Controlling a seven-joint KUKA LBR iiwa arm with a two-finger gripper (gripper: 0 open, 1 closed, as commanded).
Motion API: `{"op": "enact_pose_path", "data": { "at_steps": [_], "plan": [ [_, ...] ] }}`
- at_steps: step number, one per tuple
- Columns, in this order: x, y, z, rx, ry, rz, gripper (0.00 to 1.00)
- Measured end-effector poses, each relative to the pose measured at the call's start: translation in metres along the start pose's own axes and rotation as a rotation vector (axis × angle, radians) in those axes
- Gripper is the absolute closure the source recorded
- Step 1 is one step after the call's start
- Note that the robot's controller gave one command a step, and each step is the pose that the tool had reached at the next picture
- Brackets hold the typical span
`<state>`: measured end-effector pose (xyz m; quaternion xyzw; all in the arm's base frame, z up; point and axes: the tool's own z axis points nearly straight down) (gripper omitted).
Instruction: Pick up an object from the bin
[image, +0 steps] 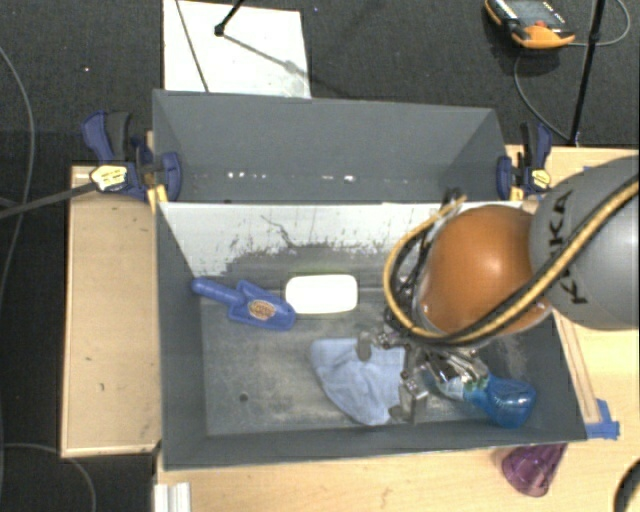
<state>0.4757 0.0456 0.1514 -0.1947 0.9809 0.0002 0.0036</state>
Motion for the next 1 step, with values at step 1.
{"op": "enact_pose_path", "data": {
  "at_steps": [1],
  "plan": [
    [-0.0205, -0.0097, 0.0511, 0.001, -0.002, -0.396, 0.00]
  ]
}}
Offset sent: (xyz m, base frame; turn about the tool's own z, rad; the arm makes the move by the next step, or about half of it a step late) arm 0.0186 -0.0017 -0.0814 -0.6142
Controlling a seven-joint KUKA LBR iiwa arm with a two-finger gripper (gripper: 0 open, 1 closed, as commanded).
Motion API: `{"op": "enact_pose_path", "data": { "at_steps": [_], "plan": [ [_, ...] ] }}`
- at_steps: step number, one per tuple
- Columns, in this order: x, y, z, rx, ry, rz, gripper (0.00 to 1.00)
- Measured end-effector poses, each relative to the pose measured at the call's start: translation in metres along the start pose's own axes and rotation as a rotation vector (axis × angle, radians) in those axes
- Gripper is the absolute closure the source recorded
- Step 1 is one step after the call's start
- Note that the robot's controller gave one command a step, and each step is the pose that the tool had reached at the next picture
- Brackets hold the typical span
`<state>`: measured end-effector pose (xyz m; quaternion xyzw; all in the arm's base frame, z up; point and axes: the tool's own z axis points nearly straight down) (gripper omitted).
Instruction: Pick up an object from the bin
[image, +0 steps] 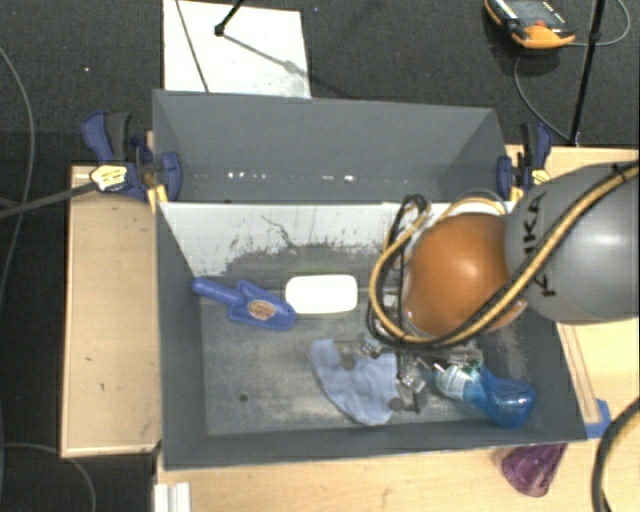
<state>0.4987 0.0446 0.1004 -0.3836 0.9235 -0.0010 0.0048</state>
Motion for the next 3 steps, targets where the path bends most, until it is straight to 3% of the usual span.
{"op": "enact_pose_path", "data": {
  "at_steps": [1, 3],
  "plan": [
    [0.0035, 0.0031, 0.0303, -0.003, 0.002, -0.214, 1.00],
    [0.0040, 0.0038, 0.0263, -0.005, 0.002, -0.214, 1.00]
  ]
}}
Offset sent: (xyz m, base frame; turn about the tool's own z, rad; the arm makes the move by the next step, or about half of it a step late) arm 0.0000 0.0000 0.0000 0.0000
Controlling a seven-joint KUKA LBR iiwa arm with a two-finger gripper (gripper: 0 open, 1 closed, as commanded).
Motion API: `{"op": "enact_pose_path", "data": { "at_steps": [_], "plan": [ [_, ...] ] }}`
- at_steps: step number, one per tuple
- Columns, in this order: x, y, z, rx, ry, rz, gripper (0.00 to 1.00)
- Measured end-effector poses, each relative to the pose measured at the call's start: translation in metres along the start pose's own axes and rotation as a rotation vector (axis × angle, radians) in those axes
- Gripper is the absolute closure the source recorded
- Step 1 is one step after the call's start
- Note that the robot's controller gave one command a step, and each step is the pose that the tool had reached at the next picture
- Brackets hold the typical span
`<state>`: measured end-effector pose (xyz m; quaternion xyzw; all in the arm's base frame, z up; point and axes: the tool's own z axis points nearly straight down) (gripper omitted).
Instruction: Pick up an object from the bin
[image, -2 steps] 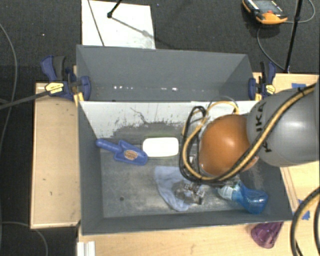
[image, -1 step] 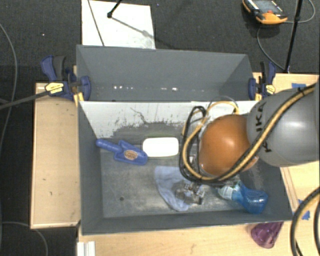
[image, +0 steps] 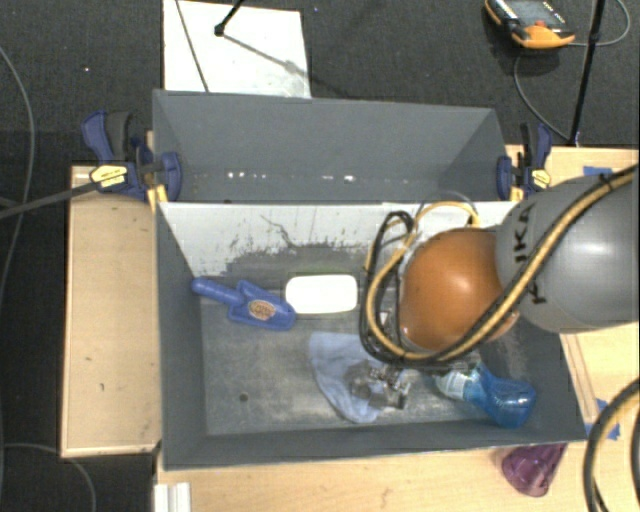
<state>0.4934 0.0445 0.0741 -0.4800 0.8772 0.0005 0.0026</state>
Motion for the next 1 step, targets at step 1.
{"op": "enact_pose_path", "data": {
  "at_steps": [1],
  "plan": [
    [0.0000, 0.0003, -0.0133, 0.000, 0.000, 0.001, 1.00]
  ]
}}
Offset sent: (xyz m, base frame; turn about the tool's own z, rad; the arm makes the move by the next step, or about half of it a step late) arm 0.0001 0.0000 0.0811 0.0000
